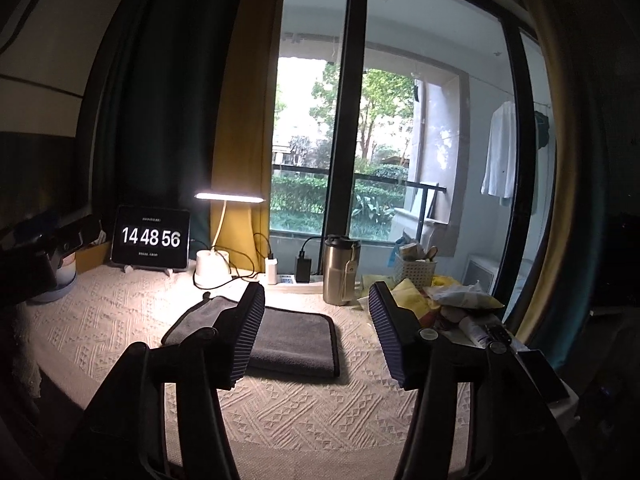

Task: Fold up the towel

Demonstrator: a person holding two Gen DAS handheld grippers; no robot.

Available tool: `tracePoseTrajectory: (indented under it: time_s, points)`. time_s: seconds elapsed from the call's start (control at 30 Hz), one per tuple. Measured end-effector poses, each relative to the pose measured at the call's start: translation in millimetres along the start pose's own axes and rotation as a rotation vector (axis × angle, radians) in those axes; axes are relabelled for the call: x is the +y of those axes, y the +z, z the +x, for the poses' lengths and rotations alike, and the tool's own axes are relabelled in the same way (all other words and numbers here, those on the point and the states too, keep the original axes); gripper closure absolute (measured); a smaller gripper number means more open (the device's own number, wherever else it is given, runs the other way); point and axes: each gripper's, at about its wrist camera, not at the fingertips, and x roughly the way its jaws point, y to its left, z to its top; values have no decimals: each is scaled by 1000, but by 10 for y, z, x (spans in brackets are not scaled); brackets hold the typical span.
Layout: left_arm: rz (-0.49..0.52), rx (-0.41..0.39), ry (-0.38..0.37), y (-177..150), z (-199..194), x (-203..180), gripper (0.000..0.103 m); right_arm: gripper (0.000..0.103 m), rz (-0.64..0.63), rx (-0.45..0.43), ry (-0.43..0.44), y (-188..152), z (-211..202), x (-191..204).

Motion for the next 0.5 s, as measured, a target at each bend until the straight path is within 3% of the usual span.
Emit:
tracePoseTrajectory:
  time_s: [0.5]
  points:
    - [-3,7,5,3,-12,14,5,45,0,10,6,-28,5,26]
